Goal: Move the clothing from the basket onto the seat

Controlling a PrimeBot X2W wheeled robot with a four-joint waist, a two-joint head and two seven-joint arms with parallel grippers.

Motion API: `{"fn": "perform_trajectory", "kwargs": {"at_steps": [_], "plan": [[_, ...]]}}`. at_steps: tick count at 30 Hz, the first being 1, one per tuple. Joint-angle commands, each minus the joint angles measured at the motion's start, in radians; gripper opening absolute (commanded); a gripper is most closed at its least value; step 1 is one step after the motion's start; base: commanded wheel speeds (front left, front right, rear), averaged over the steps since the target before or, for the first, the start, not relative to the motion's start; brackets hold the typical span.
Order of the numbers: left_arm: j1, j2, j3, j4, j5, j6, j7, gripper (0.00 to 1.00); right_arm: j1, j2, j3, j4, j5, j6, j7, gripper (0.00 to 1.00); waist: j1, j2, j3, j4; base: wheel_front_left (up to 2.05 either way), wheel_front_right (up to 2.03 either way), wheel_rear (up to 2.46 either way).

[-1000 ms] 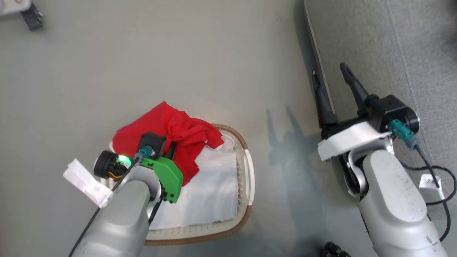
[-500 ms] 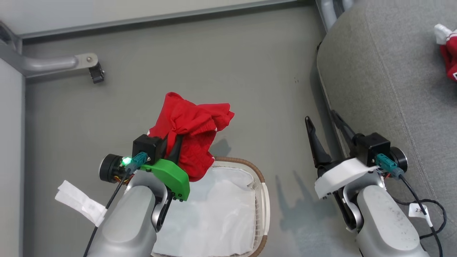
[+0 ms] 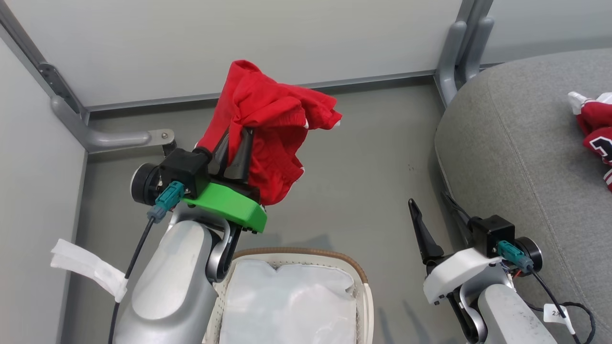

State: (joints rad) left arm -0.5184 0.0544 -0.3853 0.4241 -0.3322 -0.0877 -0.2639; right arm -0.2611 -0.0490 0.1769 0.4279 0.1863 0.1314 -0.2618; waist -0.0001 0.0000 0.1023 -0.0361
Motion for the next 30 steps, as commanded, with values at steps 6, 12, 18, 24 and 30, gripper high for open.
{"fn": "perform_trajectory", "kwargs": {"at_steps": [6,12,18,24,30], "plan": [[0.023,-0.001,-0.018,-0.068,-0.017,0.000,0.000,0.00,0.029,-0.004,0.008,0.001,0.005,-0.001,-0.005,1.00,0.0001,0.0000,-0.038,0.011,0.00,0.00,0.00],[0.030,-0.002,-0.042,-0.094,-0.026,0.008,0.000,0.00,-0.014,-0.004,0.083,-0.033,0.018,-0.001,-0.005,1.00,0.0001,0.0000,-0.032,0.012,0.00,0.00,0.00],[0.034,-0.002,-0.063,-0.093,-0.037,0.008,-0.001,0.00,-0.108,-0.005,0.226,-0.087,0.010,-0.001,-0.005,1.00,0.0001,0.0000,-0.027,0.017,0.00,0.00,0.00],[0.040,-0.002,-0.081,-0.101,-0.053,0.011,-0.001,0.00,-0.220,-0.029,0.370,-0.070,0.042,-0.001,-0.005,1.00,0.0001,0.0000,-0.029,0.023,0.00,0.00,0.00],[0.038,-0.002,-0.130,-0.117,-0.078,0.003,-0.001,0.00,-0.290,-0.041,0.434,-0.009,0.082,-0.001,-0.005,1.00,0.0001,0.0000,-0.031,0.039,0.00,0.00,0.00]]}}
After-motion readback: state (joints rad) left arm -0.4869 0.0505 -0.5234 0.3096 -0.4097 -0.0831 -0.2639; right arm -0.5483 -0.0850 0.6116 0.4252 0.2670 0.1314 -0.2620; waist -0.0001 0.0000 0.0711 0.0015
